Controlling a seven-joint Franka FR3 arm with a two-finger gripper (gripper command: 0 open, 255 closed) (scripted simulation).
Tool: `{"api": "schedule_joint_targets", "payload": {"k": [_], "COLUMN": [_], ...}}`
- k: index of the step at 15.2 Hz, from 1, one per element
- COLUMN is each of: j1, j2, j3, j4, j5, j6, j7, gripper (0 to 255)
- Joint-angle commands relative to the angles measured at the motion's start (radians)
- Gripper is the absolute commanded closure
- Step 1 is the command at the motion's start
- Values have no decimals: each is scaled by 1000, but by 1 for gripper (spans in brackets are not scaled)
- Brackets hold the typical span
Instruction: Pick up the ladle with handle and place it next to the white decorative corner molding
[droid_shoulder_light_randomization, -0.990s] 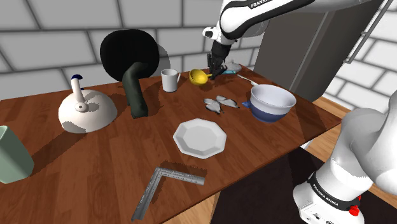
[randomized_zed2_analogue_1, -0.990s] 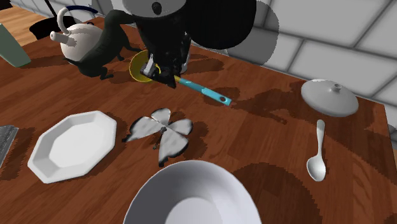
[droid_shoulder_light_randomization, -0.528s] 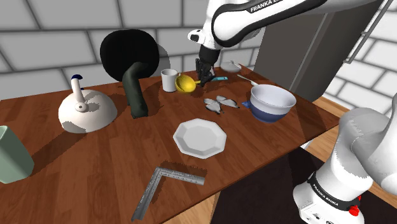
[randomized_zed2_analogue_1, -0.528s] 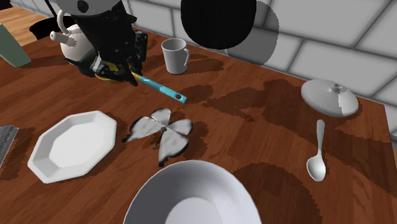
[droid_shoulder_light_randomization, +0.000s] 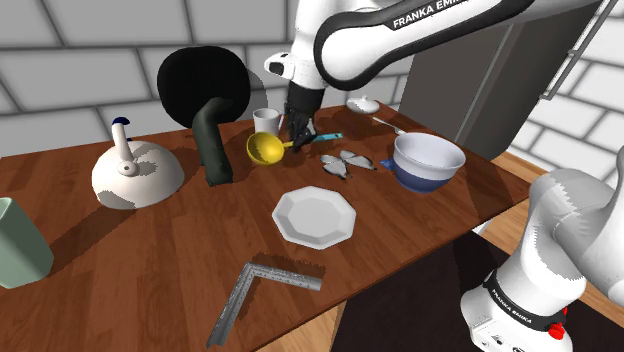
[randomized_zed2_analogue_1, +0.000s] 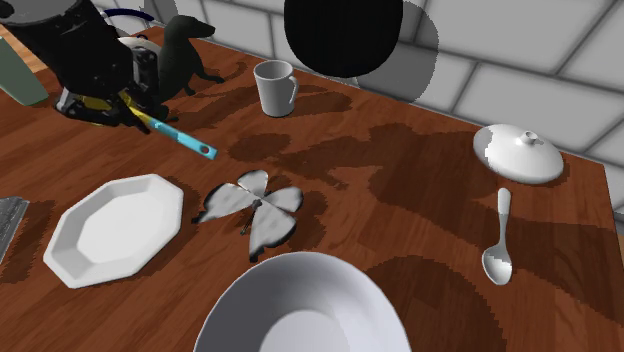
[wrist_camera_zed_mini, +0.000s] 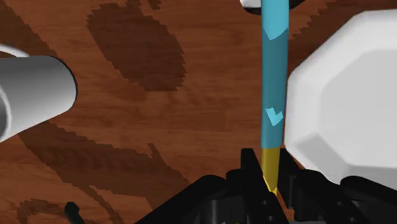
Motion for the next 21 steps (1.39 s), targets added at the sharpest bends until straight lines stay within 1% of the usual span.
{"api": "schedule_joint_targets", "payload": {"k": [1,6,11,16,21], "j1": [21,76,130,185,240], "j2": [10,54,120,204,309], "j3": [26,86,139,184,221], "j4": [16,68,150,261,407], "j5": [-5,-14,-22,-33,-45], "j6": [-8,-23,-47,-82,-132], "j7": [51,170,282,386,480], "gripper": [255,255,255,255,255]}}
